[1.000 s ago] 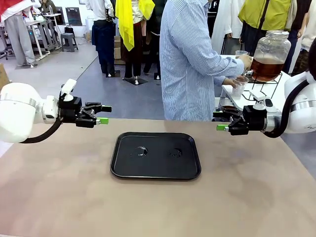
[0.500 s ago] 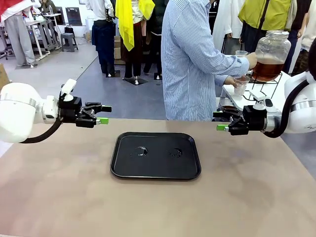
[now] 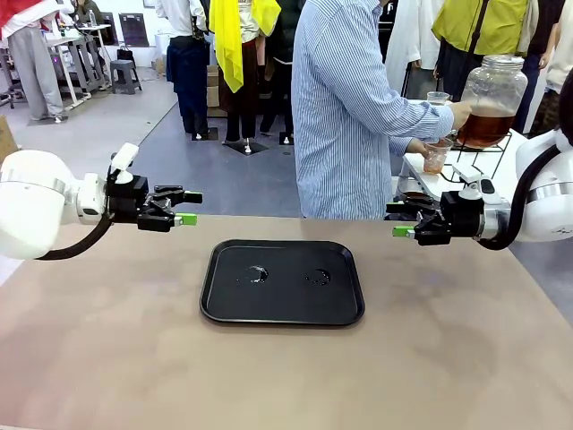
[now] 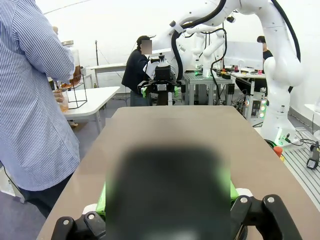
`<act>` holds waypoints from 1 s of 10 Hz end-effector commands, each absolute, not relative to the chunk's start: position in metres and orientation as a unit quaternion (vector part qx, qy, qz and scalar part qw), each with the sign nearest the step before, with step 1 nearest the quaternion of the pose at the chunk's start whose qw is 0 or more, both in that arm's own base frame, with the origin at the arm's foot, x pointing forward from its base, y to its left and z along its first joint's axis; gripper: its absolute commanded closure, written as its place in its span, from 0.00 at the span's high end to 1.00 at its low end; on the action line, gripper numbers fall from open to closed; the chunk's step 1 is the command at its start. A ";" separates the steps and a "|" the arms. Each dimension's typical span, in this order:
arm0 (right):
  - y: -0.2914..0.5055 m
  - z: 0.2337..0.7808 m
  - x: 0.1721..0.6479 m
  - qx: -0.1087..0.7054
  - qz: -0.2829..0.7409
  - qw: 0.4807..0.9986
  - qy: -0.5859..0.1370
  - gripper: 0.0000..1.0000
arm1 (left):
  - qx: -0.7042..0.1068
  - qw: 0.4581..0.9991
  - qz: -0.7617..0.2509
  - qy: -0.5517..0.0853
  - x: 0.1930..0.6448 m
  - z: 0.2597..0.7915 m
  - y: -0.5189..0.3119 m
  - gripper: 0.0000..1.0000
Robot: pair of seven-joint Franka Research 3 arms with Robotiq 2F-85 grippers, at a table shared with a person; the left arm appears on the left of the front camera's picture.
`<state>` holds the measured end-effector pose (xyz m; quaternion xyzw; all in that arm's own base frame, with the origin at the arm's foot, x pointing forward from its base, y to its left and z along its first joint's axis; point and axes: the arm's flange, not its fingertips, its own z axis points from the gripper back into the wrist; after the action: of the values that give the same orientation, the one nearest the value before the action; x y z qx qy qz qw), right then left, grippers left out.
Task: Pour the drink into the iced cup.
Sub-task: Open the gripper to release the iced cup you were holding.
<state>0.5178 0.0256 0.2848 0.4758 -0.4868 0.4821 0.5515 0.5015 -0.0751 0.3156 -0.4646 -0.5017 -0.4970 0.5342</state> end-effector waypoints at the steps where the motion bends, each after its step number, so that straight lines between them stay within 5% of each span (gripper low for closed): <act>1: 0.027 0.289 0.519 0.478 0.483 0.551 -0.484 1.00 | -0.464 0.535 -0.500 -0.499 0.503 0.318 -0.075 1.00; 10: 0.027 0.289 0.519 0.478 0.483 0.551 -0.484 1.00 | -0.464 0.535 -0.500 -0.499 0.503 0.318 -0.075 1.00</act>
<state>0.5178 0.0256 0.2848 0.4758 -0.4868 0.4821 0.5515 0.5015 -0.0751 0.3156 -0.4646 -0.5017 -0.4971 0.5342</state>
